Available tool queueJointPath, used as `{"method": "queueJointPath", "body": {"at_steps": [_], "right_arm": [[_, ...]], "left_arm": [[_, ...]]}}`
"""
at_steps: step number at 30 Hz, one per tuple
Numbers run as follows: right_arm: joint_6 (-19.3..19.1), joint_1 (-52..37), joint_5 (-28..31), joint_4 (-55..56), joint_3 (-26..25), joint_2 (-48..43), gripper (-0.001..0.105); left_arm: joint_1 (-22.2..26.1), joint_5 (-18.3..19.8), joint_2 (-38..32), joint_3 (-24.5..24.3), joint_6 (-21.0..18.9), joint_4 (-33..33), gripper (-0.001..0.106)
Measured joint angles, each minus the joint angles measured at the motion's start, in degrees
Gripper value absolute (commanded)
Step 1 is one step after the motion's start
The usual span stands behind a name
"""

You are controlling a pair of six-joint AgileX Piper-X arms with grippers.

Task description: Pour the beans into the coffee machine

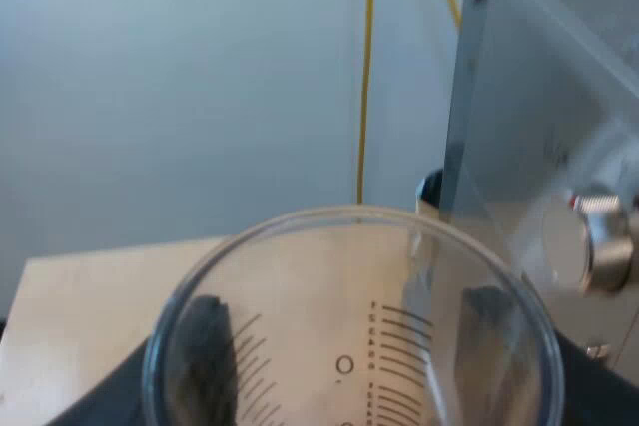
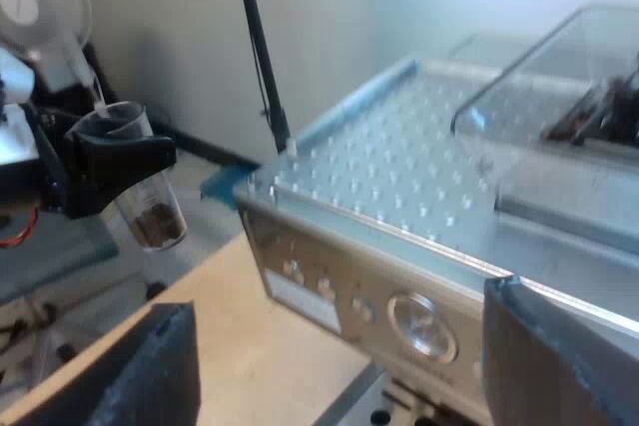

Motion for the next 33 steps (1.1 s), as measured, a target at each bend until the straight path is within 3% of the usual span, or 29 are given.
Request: {"method": "queueJointPath", "body": {"at_steps": [11, 18, 24, 28, 33], "right_arm": [[-0.2, 0.0, 0.3, 6.6, -8.1, 4.5, 0.062], [-0.6, 0.0, 1.1, 9.7, -17.8, 10.4, 0.062], [-2.6, 0.0, 3.8, 15.0, -24.2, 13.3, 0.062], [-3.2, 0.0, 6.6, 16.8, -25.4, 13.8, 0.062], [-5.2, 0.0, 7.3, 13.3, -23.0, 13.8, 0.062]], "left_arm": [[0.0, 1.3, -0.1, -6.5, 0.0, 5.5, 0.028], [0.0, 4.7, -0.1, -12.4, 0.5, 6.8, 0.028], [0.0, 5.7, -0.1, -12.7, 0.5, 6.8, 0.028], [0.0, 6.7, -0.1, -12.7, 0.5, 6.8, 0.028], [0.0, 6.8, -0.1, -12.7, 0.5, 6.9, 0.028]]}}
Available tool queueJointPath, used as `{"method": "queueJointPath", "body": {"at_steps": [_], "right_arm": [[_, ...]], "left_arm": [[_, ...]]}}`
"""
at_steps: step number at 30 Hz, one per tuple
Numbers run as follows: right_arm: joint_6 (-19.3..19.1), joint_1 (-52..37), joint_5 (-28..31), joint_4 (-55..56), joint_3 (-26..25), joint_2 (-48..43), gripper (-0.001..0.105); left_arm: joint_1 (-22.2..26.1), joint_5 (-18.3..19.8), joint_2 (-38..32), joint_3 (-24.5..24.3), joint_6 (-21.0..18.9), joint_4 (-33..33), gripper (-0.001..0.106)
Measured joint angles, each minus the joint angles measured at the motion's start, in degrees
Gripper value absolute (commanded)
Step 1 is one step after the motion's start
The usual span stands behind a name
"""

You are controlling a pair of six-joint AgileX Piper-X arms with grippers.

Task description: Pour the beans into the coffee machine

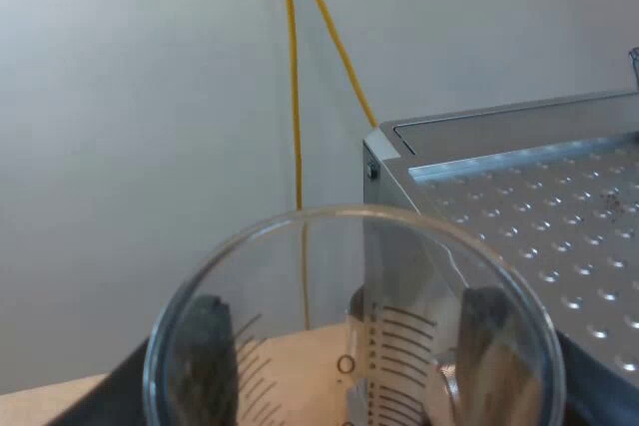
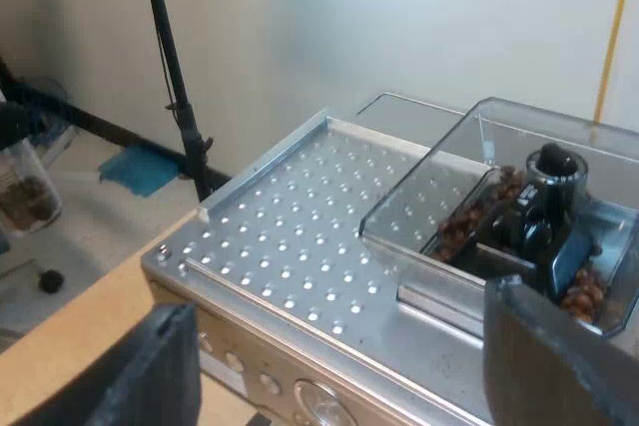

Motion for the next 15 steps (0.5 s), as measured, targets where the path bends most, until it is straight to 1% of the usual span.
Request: {"method": "queueJointPath", "body": {"at_steps": [1, 3, 7, 10, 12, 13, 15], "right_arm": [[-0.2, 0.0, 0.0, -0.4, 0.3, 0.0, 0.062], [-1.2, 0.0, 0.0, -3.4, 2.8, 0.1, 0.062], [-1.2, 0.0, 0.0, -7.4, 6.8, 0.3, 0.062], [-1.2, 0.0, 1.6, -12.3, 10.5, -0.3, 0.062], [-1.2, 0.0, 2.6, -18.4, 14.9, -1.8, 0.062], [-1.2, 0.0, 2.8, -18.8, 15.2, -2.0, 0.062], [-1.0, 0.0, 3.3, -24.7, 19.3, -3.9, 0.062]], "left_arm": [[0.0, 0.0, 0.0, 0.0, 0.0, 0.0, 0.028], [0.0, 0.2, 0.0, 0.0, 0.0, 0.0, 0.028], [0.0, 0.9, 0.0, 0.0, 0.0, 0.0, 0.028], [0.0, 0.9, 0.0, 0.0, 0.0, 0.0, 0.028], [0.0, 0.9, 0.0, 0.0, 0.0, 0.0, 0.028], [0.0, 0.9, 0.0, 0.0, 0.0, 0.0, 0.028], [0.0, 0.9, 0.0, 0.0, 0.0, 0.0, 0.028]]}}
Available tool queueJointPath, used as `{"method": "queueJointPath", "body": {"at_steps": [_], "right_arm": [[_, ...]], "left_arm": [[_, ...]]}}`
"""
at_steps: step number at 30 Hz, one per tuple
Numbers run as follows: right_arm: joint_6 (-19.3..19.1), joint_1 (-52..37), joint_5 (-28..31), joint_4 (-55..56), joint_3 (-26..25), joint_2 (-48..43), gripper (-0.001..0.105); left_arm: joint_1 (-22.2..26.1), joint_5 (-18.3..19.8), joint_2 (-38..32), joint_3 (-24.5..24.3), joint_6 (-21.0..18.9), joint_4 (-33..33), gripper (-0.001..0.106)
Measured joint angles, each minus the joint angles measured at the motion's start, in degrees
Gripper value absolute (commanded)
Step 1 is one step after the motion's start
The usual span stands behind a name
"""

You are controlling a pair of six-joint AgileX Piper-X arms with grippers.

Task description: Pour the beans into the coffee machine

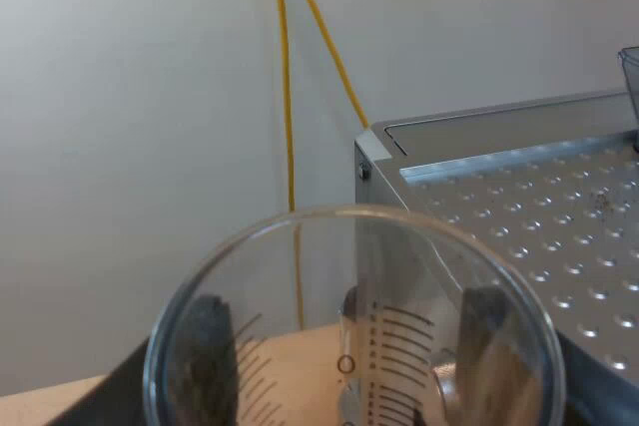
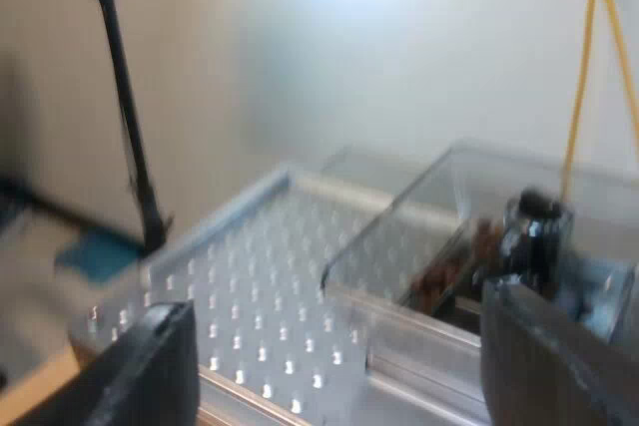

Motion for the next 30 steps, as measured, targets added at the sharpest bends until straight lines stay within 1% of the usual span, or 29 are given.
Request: {"method": "queueJointPath", "body": {"at_steps": [3, 6, 10, 11, 13, 15, 17, 19, 20, 25, 28, 29, 30], "right_arm": [[1.7, 0.0, 0.4, -4.5, 4.4, -2.3, 0.062], [1.8, 0.0, 0.4, -8.6, 8.6, -3.2, 0.062], [1.9, 0.0, 0.6, -10.4, 10.6, -3.2, 0.062], [2.0, 0.0, 0.6, -16.5, 14.5, -3.0, 0.062], [2.0, 0.0, 0.6, -20.8, 16.7, -3.0, 0.062], [2.0, 0.0, 0.6, -27.6, 19.9, -3.0, 0.062], [2.0, 0.0, 0.6, -31.8, 21.4, -3.0, 0.062], [2.0, 0.0, 0.6, -34.4, 22.1, -3.0, 0.062], [2.0, 0.0, 0.6, -35.0, 22.1, -3.0, 0.062], [2.0, 0.0, 0.6, -36.5, 22.1, -3.0, 0.062], [2.0, 0.0, 0.6, -37.3, 22.1, -3.0, 0.062], [2.0, 0.0, 0.6, -37.6, 22.1, -3.0, 0.062], [2.0, 0.0, 0.6, -37.6, 22.1, -3.0, 0.062]], "left_arm": [[0.0, 0.0, 0.0, 0.0, 0.0, 0.0, 0.028], [0.0, 0.0, 0.0, 0.0, 0.0, 0.0, 0.028], [0.0, 0.5, 0.0, 0.0, 0.0, 0.0, 0.028], [0.0, 0.5, 0.0, 0.0, 0.0, 0.0, 0.028], [0.0, 0.5, 0.0, 0.0, 0.0, 0.0, 0.028], [0.0, 0.5, 0.0, 0.0, 0.0, 0.0, 0.028], [0.0, 0.5, 0.0, 0.0, 0.0, 0.0, 0.028], [0.0, 0.8, 0.0, 0.0, 0.5, 0.0, 0.028], [0.0, 1.0, 0.0, 0.0, 1.6, 0.0, 0.028], [0.0, 1.1, 0.0, 0.0, 1.9, 0.3, 0.028], [-1.2, 1.1, 0.0, -0.6, 5.0, 2.0, 0.028], [-2.2, 0.7, 0.0, -0.9, 6.6, 2.8, 0.028], [-3.8, -0.6, 0.0, -1.4, 8.0, 3.4, 0.028]]}}
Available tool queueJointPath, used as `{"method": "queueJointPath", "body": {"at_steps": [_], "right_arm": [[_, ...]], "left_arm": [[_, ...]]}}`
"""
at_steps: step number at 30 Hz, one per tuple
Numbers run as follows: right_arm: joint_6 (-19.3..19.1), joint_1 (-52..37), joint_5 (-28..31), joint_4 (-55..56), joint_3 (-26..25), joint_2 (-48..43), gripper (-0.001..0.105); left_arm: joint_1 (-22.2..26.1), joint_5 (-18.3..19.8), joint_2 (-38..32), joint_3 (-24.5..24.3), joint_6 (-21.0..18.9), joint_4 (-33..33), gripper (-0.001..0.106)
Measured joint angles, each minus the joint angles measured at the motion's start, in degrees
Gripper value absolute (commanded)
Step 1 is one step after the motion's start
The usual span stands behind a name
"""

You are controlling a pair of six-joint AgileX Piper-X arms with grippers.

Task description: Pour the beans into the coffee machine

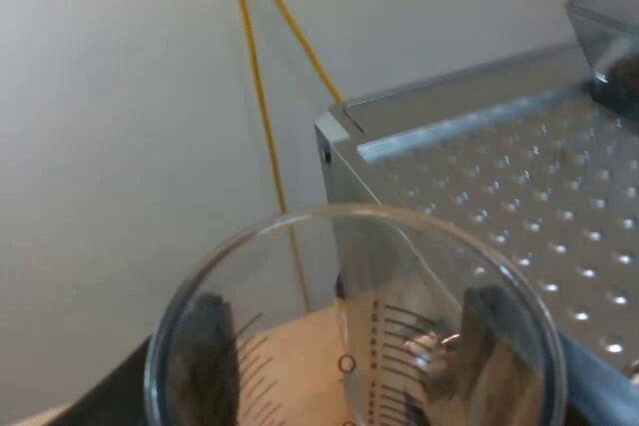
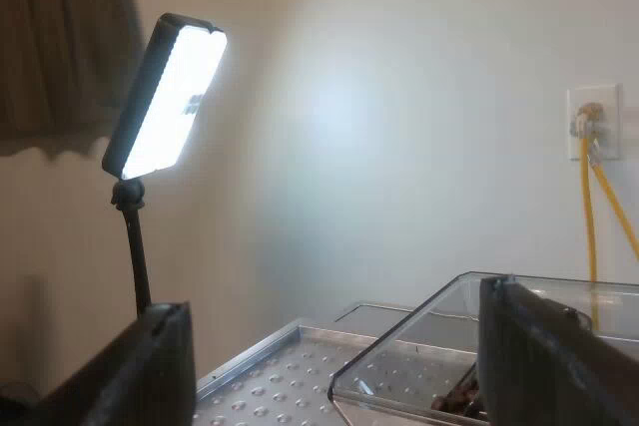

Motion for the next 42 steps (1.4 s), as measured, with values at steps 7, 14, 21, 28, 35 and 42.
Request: {"method": "queueJointPath", "body": {"at_steps": [7, 14, 21, 28, 35, 42], "right_arm": [[0.0, 0.0, 0.0, 0.0, 0.0, 0.0, 0.062], [0.0, 0.0, 0.0, 3.1, 0.0, 0.0, 0.062], [0.0, 0.0, 0.0, 4.7, 0.0, 0.0, 0.062], [0.0, 0.0, 0.0, 5.8, 0.0, 0.0, 0.062], [0.0, 0.0, 1.2, 5.8, 0.0, 0.0, 0.062], [0.0, 0.0, 1.9, 6.1, 0.0, -1.2, 0.062]], "left_arm": [[-4.9, -2.7, 3.1, -3.2, 3.6, 3.0, 0.028], [-4.9, -3.5, 6.6, -7.5, 5.3, 3.4, 0.028], [-8.1, -4.0, 9.2, -10.6, 6.5, 3.4, 0.028], [-8.7, -4.1, 11.3, -11.0, 6.9, 3.4, 0.028], [-10.3, -4.3, 11.9, -11.6, 7.1, 2.1, 0.028], [-11.4, -5.4, 15.8, -16.4, 7.1, 2.5, 0.028]]}}
